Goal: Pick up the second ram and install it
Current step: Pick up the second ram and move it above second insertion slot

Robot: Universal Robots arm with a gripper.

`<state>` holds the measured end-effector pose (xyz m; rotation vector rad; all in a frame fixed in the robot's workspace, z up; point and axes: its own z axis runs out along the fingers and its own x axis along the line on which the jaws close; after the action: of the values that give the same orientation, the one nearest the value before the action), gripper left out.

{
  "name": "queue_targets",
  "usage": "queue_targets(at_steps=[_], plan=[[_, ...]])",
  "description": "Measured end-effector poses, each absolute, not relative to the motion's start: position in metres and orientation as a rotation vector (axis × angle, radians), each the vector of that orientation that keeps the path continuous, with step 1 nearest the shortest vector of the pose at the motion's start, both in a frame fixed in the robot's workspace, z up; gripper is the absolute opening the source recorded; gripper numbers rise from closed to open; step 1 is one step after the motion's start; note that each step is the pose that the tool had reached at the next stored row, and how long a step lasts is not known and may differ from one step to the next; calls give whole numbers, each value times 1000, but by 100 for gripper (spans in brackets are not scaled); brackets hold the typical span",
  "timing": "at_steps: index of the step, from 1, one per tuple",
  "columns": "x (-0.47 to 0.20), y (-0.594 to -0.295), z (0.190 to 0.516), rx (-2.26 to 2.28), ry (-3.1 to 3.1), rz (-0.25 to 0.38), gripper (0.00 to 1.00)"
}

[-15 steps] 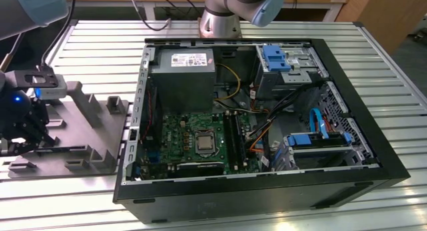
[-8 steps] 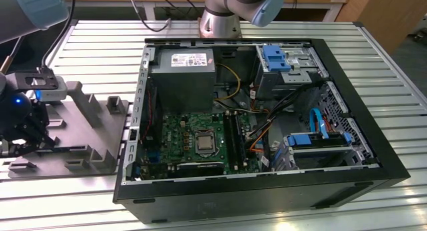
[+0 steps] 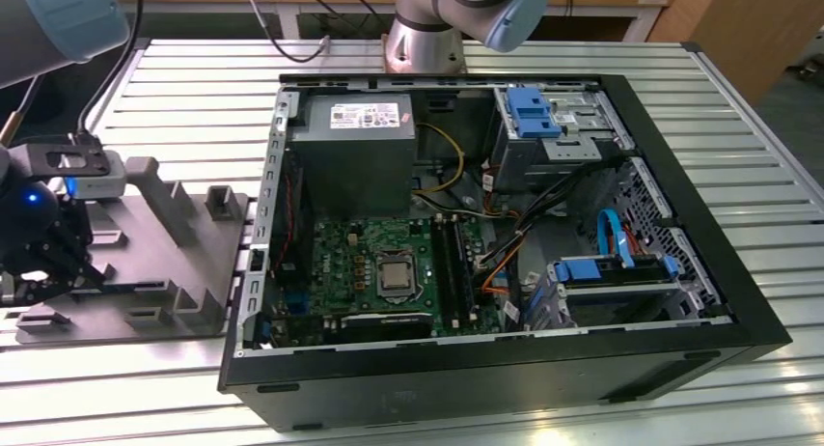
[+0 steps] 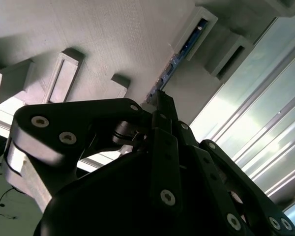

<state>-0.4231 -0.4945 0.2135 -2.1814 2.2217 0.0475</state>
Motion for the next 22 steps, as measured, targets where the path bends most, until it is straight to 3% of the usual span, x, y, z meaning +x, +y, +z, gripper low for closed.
queue_targets(at_steps=[16, 19, 22], plan=[[-427, -494, 212, -2181, 2222, 48, 11], [-428, -494, 212, -2181, 2222, 47, 30], [-428, -494, 212, -2181, 2222, 47, 30]])
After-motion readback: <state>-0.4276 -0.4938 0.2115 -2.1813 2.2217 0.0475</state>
